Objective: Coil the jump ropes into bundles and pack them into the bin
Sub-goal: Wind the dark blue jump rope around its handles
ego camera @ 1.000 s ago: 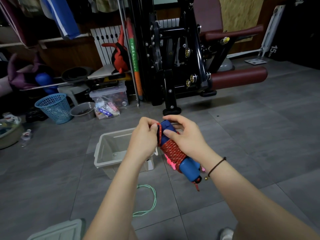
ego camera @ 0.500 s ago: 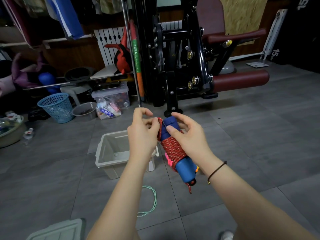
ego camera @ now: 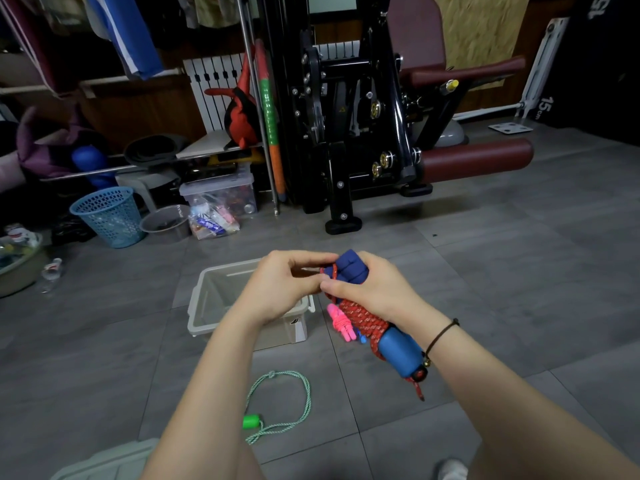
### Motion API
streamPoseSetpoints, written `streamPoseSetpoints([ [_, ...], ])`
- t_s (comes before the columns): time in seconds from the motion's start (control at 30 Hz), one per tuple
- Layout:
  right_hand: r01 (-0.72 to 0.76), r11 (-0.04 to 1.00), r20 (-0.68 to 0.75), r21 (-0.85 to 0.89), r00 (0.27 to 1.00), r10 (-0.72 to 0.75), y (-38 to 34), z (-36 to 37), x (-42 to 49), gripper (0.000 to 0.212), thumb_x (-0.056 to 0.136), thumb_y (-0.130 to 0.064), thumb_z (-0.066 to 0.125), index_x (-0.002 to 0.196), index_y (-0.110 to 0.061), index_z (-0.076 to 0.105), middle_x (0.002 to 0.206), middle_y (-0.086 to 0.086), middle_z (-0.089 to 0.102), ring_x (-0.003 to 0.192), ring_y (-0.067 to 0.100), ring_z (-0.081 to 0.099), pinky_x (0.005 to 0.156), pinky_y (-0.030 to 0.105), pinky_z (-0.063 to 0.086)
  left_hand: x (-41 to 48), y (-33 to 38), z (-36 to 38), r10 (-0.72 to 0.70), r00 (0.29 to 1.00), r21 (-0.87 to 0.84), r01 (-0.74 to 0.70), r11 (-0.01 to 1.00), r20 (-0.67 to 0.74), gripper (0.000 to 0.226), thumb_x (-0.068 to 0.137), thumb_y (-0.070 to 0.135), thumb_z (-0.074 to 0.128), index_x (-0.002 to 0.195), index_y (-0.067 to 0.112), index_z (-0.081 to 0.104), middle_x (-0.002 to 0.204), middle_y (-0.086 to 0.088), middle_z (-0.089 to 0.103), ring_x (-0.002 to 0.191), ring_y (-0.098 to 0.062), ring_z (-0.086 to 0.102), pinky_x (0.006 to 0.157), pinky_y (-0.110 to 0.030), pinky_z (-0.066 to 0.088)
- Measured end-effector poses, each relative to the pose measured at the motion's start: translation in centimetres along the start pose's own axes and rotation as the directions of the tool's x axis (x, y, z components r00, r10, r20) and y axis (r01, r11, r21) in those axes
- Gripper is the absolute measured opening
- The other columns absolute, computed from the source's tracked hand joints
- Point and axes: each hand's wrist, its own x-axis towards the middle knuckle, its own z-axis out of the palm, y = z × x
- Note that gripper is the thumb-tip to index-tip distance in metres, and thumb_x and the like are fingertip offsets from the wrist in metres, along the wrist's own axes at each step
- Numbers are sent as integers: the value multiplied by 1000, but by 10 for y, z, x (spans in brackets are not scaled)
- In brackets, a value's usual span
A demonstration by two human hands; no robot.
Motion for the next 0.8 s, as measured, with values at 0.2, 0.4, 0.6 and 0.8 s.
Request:
streamPoseSetpoints([
  [0.2, -22, 961, -22, 275, 999, 29, -4, -1, -4, 21, 80, -37, 70, 91, -20, 66, 81, 5, 71, 74, 20, 69, 68, 35, 55, -2, 0, 14, 78, 993, -53, -83, 995, -92, 56, 81, -17, 47, 107, 28, 69, 103, 11, 71, 101, 3, 63, 86, -15, 50],
  [0.4, 123, 927, -85, 354, 991, -98, -17, 4, -6, 8, 89, -31, 61, 90, -24, 65, 75, -3, 70, 67, 7, 67, 58, 21, 52, -2, 6, 19, 13, 980, -447, -102, 889, -197, 45, 86, -14, 35, 91, 10, 72, 95, -7, 72, 79, -8, 65, 64, -19, 50],
  [0.6, 153, 943, -197, 297, 976, -96, -13, 12, -1, 4, 89, -30, 59, 93, -30, 59, 88, 1, 67, 82, 18, 66, 73, 36, 54, 2, 6, 25, 54, 968, -362, -143, 921, -244, 34, 95, 10, 46, 89, 23, 76, 109, -13, 67, 88, -16, 63, 71, -25, 51],
  [0.8, 175, 906, -67, 385, 985, -161, -13, 7, -3, 15, 89, -22, 61, 103, -21, 55, 96, 4, 65, 81, 16, 65, 68, 31, 55, 4, 9, 20, -21, 980, -352, -51, 935, -196, 29, 97, 11, 46, 90, 15, 74, 90, -8, 71, 75, -15, 65, 62, -23, 51],
])
